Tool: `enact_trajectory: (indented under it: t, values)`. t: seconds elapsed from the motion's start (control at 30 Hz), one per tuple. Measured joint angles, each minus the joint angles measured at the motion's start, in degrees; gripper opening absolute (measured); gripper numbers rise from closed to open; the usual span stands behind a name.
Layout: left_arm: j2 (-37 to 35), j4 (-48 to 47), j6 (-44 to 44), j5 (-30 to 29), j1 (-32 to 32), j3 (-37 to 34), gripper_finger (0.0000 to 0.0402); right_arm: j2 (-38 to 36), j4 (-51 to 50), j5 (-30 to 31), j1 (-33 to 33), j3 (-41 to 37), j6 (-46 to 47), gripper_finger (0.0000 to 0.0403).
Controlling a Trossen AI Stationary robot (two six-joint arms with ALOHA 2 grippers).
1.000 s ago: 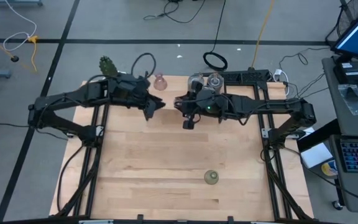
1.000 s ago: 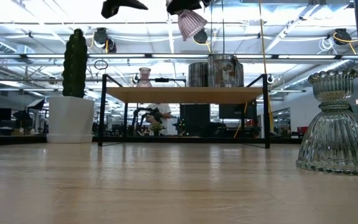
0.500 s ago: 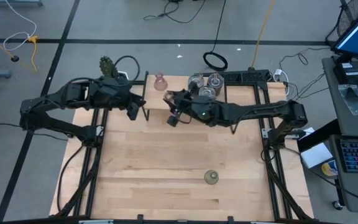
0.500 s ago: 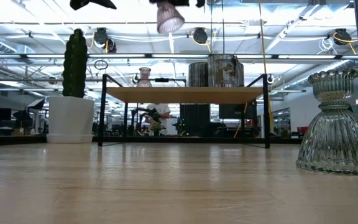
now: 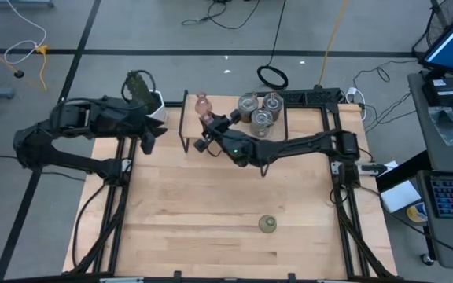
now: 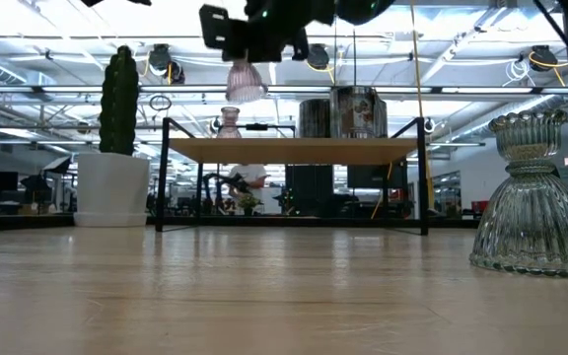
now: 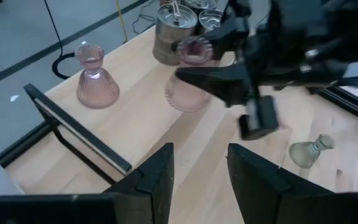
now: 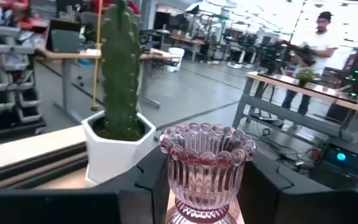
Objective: Pick & Place candle stick holders
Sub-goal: Put the purple glass candle holder on the shelf
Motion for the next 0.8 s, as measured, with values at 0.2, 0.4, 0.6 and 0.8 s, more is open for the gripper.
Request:
enact_trajectory:
  t: [0.2,0.4,0.6,0.8]
  values:
    - [-1.48,-0.93,0.03,-0.02,0.0,0.0,0.0149,3.26,2.36,3.5,-1.08,0.0,0.44,0.0129]
    - [-1.28,-1.82,0.36,0.0,0.0,0.0,0.0142,3.54,2.13,6.04,-1.75,0.04,2.24,0.0129]
    - [-1.28,-1.77,0.88,-0.02,0.0,0.0,0.0134,3.6,1.15,6.02,-2.08,-2.1,7.78,0.0132]
    - [-1.27,-1.73,1.6,-0.02,0.0,0.0,0.0131,3.59,0.68,6.04,-2.2,-2.69,9.71,0.0131]
